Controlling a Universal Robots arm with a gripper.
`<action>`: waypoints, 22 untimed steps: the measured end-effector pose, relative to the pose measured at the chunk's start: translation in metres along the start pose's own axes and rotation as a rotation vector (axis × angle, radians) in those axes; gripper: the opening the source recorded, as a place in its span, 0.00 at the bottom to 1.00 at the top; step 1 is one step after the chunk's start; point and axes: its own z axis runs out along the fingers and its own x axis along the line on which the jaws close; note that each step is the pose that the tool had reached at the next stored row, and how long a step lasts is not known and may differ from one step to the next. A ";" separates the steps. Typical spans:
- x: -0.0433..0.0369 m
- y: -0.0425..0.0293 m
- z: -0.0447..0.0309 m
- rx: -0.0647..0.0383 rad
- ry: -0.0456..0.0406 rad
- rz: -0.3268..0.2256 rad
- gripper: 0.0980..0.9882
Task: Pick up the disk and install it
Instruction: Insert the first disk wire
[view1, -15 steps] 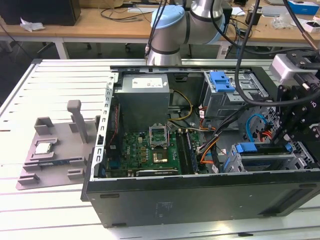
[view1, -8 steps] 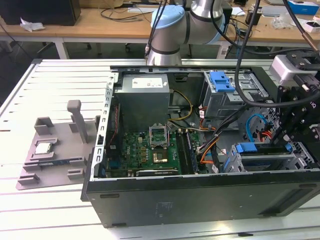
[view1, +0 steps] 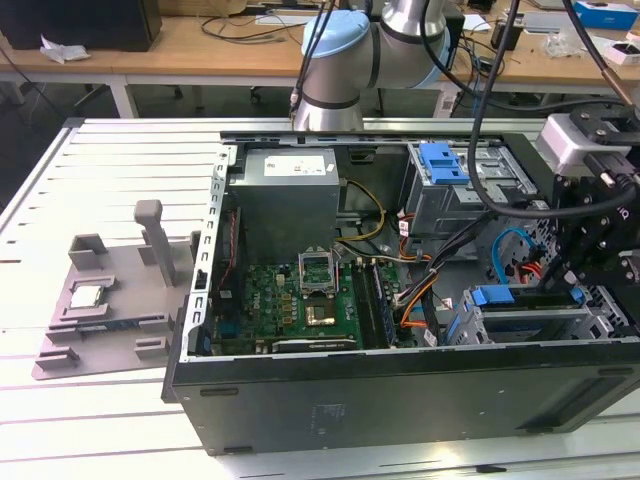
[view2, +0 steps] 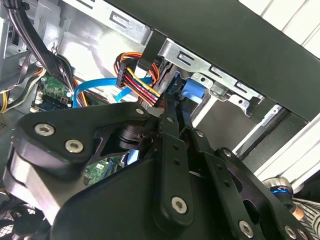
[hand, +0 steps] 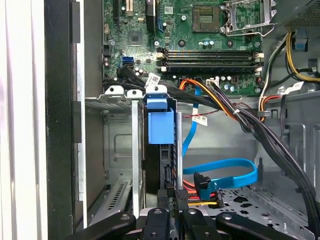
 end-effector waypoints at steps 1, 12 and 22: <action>0.0000 0.0000 0.0010 0.000 0.0001 0.000 0.08; 0.0000 -0.0001 0.0057 -0.001 -0.0006 0.000 0.15; -0.0053 0.0004 -0.0202 -0.001 0.0019 0.000 0.07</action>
